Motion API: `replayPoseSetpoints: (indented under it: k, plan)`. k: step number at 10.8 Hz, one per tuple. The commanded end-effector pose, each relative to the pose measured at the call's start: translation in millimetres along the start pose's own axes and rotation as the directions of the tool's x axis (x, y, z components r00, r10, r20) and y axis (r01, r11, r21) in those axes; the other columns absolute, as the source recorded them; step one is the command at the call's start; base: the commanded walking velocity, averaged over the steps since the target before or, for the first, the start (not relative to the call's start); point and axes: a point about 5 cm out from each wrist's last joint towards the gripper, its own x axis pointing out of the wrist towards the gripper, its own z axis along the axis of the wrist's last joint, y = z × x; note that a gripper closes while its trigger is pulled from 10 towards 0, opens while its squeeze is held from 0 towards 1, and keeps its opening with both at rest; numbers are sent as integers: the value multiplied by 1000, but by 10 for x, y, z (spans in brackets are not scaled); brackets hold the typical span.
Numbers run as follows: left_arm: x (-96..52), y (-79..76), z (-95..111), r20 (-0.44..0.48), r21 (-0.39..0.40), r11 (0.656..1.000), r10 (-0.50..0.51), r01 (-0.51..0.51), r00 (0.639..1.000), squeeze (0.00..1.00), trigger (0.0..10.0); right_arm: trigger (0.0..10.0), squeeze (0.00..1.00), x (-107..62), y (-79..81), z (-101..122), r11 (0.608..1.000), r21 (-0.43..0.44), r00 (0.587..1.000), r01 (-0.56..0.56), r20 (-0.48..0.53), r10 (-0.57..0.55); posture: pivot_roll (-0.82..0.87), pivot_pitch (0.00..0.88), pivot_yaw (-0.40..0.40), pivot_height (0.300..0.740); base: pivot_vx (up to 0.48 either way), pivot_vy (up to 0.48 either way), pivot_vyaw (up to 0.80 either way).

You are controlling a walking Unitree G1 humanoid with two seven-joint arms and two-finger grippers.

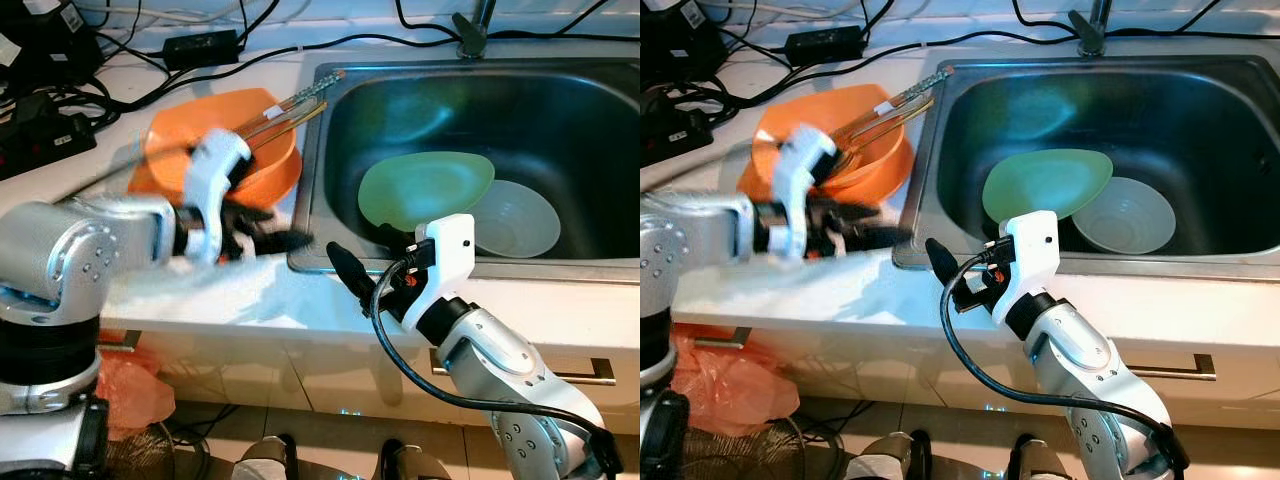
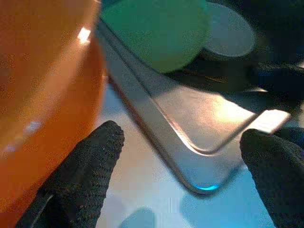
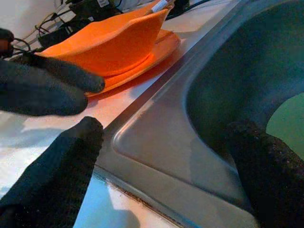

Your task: Kitchen organization

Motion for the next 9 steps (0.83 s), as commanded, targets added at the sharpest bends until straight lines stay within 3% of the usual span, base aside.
replayPoseSetpoints:
  k: [1,7,9]
  plan:
    - [-39,55,39,7,46,997,65,-65,998,0,10000,10000,43,2,-2,-34,1000,8,1000,-6,-10,6,77,147,119,740,0,0,0]
    - [-123,350,-38,33,119,967,223,-225,974,0,10000,10000,43,17,-22,-33,1000,5,1000,-15,-13,15,84,143,101,740,0,0,0]
    - [-53,425,-134,33,122,964,235,-237,971,0,10000,10000,43,21,-17,-30,1000,3,1000,-18,-12,18,75,141,100,740,0,0,0]
